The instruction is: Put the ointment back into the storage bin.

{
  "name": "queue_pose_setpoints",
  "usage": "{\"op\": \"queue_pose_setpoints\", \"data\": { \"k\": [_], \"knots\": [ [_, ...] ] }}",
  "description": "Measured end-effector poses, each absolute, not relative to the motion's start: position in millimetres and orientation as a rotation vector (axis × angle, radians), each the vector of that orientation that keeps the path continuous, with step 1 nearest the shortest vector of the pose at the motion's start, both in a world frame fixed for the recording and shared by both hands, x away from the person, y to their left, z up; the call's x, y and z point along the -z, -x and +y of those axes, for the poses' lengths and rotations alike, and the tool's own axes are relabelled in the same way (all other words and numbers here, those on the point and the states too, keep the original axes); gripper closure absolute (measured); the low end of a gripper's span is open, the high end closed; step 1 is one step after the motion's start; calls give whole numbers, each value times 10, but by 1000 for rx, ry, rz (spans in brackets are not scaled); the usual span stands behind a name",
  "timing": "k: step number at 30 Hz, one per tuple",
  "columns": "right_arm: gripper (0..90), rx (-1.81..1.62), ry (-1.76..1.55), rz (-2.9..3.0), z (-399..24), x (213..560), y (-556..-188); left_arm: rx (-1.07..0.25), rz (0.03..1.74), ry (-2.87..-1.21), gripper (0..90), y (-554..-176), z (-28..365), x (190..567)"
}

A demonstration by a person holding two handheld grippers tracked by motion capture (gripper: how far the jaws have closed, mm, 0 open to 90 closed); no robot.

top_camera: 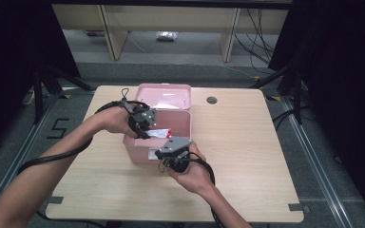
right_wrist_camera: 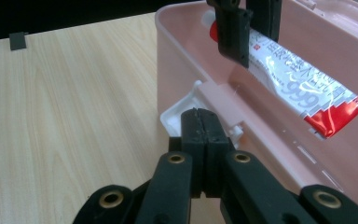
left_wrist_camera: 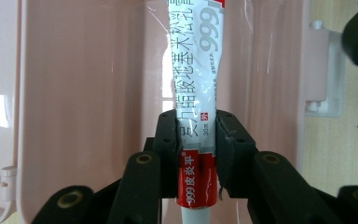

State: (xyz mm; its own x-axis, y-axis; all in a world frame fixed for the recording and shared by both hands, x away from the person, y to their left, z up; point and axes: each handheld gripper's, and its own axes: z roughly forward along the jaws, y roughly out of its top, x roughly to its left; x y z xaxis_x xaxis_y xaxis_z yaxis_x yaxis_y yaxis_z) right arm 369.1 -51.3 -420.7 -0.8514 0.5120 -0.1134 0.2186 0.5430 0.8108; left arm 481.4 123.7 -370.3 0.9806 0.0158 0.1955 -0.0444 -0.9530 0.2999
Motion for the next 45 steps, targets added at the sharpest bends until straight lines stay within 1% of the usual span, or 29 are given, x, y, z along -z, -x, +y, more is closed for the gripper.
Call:
{"op": "queue_pose_setpoints", "data": {
  "k": [11,12,18,31,45],
  "knots": [
    [900,-1227,-600,2435,-556,4180,-3646,-257,-11,-2822,717,-4846,1226,3785],
    [900,-1231,-636,2437,-562,4177,-3627,-255,-16,-2823,717,-4848,1224,3791],
    [900,-1218,-596,2410,-612,4156,-3622,-248,-38,-2827,717,-4852,1218,3818],
    [900,-1221,-655,2412,-721,4126,-3557,-197,-82,-2836,717,-4831,1192,3900],
    [900,-1216,-649,2393,-783,4099,-3531,-154,-64,-2839,716,-4836,1171,3972]
  ]
}}
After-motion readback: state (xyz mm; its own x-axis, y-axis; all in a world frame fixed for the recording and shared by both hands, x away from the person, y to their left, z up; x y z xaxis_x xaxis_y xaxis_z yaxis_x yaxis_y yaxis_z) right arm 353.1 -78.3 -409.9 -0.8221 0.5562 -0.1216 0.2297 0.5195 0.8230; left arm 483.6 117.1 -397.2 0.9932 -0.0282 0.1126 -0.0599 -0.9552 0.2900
